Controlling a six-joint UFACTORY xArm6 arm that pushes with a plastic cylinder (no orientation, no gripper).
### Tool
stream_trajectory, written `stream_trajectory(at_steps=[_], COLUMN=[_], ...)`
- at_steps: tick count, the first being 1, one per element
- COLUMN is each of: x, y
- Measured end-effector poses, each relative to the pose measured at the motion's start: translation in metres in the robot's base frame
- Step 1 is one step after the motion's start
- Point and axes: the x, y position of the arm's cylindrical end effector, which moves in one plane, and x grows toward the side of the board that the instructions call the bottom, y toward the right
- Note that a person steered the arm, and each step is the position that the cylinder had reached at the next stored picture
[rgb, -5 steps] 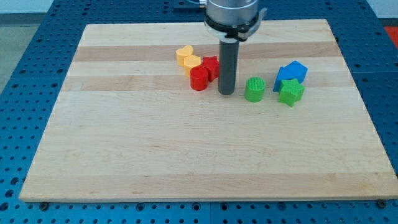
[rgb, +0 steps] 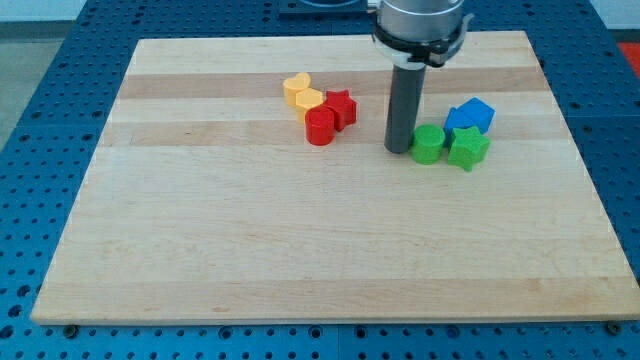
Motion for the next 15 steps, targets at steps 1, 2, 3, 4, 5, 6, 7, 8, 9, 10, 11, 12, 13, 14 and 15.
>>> stream_trajectory(at_steps=[1,2,3,4,5,6,7,8,9,10,11,12,13,14,15], x=[0.000,0.000,-0.004,-0.006,-0.006,-0.036,-0.063,-0.064,-0.064,-0.063,-0.063,-0.070,-0.121,-0.166,-0.167], y=[0.004,0.006,0.016,0.019,0.019,0.019,0.015,0.008,-0.046,-0.096,-0.105,-0.091,-0.067,-0.105,-0.158])
